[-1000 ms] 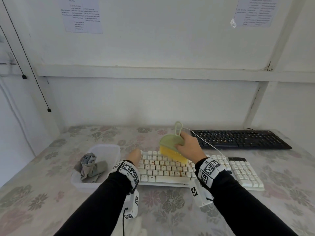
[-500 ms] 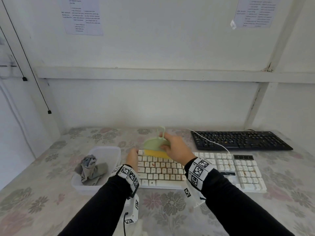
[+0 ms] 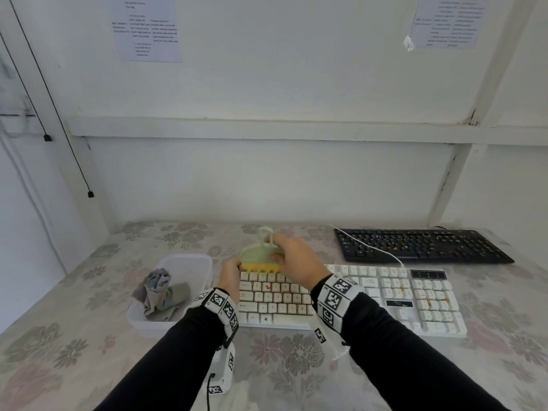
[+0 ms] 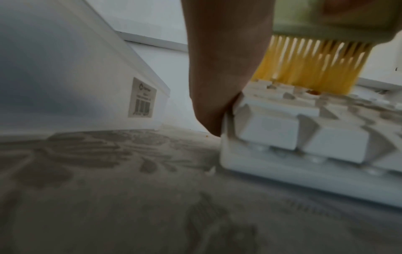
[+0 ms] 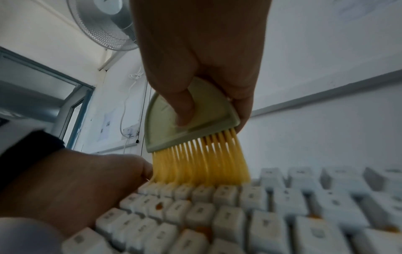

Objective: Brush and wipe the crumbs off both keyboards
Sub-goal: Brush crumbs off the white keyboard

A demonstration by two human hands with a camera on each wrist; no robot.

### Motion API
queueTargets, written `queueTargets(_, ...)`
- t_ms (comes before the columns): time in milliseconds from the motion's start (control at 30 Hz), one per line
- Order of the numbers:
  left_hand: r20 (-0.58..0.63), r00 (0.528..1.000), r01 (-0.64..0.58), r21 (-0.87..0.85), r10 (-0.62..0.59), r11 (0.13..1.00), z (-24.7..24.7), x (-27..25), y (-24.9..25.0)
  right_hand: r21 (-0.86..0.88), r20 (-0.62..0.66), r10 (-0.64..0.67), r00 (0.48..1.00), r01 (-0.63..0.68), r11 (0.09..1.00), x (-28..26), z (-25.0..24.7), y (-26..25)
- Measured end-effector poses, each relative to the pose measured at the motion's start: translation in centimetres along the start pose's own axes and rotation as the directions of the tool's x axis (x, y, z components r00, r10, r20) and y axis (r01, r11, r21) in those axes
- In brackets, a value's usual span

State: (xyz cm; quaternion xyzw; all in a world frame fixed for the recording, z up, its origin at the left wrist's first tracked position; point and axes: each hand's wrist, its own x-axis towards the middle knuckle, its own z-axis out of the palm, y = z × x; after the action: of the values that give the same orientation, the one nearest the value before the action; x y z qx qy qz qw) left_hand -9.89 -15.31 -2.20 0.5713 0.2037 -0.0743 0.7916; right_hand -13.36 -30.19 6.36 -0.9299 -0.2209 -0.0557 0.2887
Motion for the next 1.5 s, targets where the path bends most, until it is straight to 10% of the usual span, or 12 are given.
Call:
queueTargets(500, -0.068, 0.997, -0.04, 0.075, 0.045, 0.996, -0.1, 0.4, -0.6, -0.001, -0.022, 0.007, 1.0, -0.007, 1.0, -0.7, -0.2, -0.2)
queueTargets(800, -0.074, 0.997, 0.009, 0.13, 0.0, 0.991, 0.2, 0.4, -0.6, -0.082, -0.055, 0.247, 0.967, -0.251, 0.965, -3.7, -4.5, 5.0)
queueTargets(1167, -0.099, 0.993, -0.044, 0.131, 0.057, 0.99, 0.2, 0.4, -0.7, -0.001, -0.008, 0.099, 0.995, -0.099, 0.995, -2.0, -2.4, 2.0)
queueTargets(1500, -0.121, 0.991, -0.042, 0.164, 0.062, 0.986, 0.4, 0.1, -0.7, -0.047, -0.124, 0.363, 0.924, -0.37, 0.928, -7.1, -7.6, 9.8)
